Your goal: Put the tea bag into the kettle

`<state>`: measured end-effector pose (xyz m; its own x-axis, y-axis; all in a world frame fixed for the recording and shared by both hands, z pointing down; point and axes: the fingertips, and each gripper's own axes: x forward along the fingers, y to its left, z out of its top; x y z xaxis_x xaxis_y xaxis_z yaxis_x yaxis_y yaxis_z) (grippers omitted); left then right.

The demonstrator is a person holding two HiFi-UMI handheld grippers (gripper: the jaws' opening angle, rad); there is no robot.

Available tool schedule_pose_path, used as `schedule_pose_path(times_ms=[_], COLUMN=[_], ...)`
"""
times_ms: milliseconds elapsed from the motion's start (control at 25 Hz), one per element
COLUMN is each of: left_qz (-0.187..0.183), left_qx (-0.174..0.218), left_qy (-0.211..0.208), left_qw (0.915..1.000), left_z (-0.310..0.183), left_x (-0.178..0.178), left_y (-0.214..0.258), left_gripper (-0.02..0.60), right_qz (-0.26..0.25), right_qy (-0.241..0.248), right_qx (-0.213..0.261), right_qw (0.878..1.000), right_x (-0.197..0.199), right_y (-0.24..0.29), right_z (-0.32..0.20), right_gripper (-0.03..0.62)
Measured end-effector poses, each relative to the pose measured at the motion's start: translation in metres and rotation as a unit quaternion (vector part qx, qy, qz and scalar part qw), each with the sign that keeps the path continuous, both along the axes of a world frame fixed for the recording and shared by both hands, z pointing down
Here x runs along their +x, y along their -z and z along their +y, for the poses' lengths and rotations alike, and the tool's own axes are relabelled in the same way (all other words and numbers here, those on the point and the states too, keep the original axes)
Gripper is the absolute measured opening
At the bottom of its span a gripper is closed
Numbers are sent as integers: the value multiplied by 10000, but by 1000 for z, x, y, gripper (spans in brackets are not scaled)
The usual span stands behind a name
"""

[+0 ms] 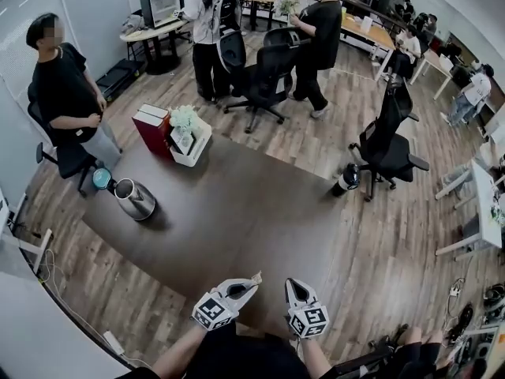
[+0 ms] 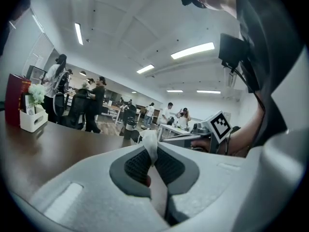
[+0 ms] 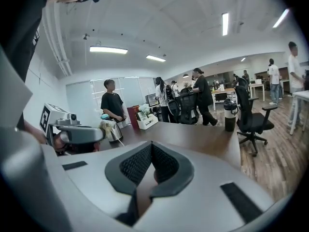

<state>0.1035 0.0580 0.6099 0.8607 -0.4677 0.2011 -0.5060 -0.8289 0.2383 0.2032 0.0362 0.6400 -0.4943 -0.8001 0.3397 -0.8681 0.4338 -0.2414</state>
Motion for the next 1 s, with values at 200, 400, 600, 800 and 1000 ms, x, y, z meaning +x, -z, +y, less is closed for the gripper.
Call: schedule_pose_path(times_ms=[200,400,600,800,1000], left_qz=[83,-85,-155,-176,-177], left_qx=[-53,-28,234,192,196], left_qy=[-372,-516,-269,161,-230], left_qw=[9993,9986,9992,9995,9994], left_z=[-16,-16,-7,10,-10], left_x=[-48,-78,-81,-86,-99], left_y=[-3,2,39,55,41], left_gripper=[15,15,15,15,15], right_qz=[13,14,-247,-566,-336], right_qy=[-289,-67,-154,-69,-216], right_qx=[-248,-101,156,112,171], right_qw=[9993,9999,9995,9983,9991], right_x=[-56,-95,-92,-97,-109], right_y=[-11,-1,8,-5,-4], right_z=[12,13,-3,-15,-24], right_gripper=[6,6,6,6,6])
